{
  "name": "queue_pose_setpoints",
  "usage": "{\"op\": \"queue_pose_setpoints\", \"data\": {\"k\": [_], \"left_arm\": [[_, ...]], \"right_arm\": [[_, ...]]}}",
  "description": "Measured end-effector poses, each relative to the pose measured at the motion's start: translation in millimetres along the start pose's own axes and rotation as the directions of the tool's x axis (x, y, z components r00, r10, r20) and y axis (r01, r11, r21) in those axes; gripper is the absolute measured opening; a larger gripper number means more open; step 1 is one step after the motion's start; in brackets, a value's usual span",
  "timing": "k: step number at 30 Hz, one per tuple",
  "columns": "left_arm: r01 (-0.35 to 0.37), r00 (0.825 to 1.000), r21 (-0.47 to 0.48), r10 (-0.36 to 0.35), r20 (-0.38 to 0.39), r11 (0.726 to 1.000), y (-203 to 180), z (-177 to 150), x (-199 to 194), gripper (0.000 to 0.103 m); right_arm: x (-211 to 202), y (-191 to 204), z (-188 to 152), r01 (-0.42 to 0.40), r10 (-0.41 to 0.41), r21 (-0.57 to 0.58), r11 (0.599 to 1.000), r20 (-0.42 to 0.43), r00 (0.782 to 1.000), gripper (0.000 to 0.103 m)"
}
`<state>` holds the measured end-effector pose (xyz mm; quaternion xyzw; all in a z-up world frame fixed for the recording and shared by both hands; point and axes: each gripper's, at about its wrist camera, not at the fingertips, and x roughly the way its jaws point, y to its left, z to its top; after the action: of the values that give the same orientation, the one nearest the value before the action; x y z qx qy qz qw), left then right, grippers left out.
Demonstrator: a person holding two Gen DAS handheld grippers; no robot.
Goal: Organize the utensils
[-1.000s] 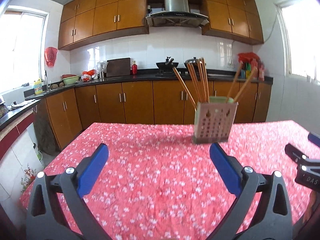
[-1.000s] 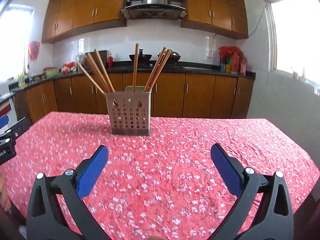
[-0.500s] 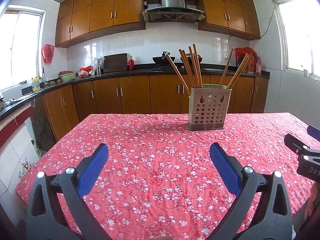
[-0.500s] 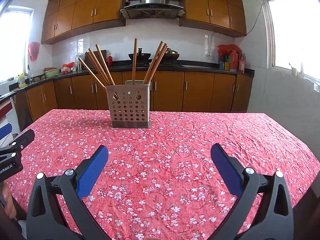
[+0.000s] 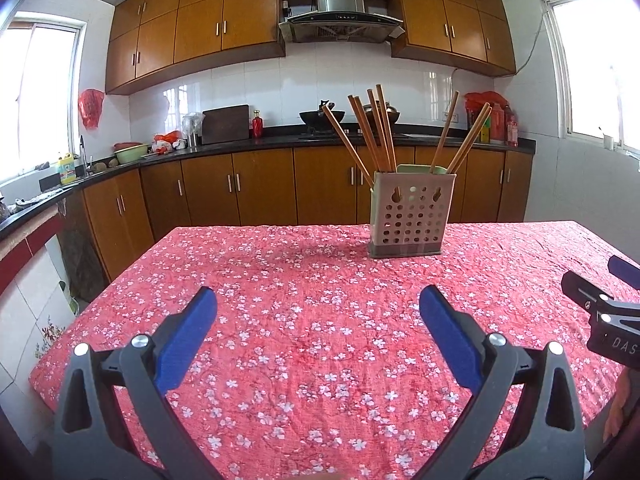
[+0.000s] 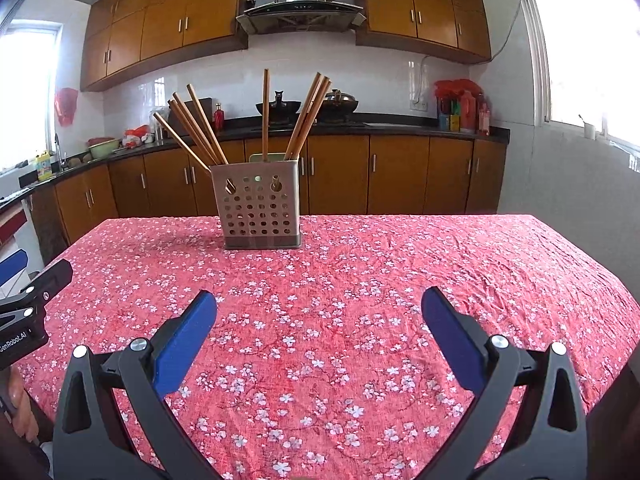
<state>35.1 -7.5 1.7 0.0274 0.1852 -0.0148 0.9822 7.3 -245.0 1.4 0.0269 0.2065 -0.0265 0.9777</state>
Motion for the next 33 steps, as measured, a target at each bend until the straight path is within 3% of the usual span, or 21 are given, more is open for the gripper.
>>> {"op": "queue_pose_setpoints", "data": {"k": [33], "left_arm": [[0.005, 1.000, -0.002, -0.005, -0.004, 1.000, -1.2, 0.4, 1.6, 0.099]], "right_arm": [[2.5, -1.4, -2.1, -0.001, 0.001, 0.008, 1.000, -0.008, 1.000, 0.101]]}}
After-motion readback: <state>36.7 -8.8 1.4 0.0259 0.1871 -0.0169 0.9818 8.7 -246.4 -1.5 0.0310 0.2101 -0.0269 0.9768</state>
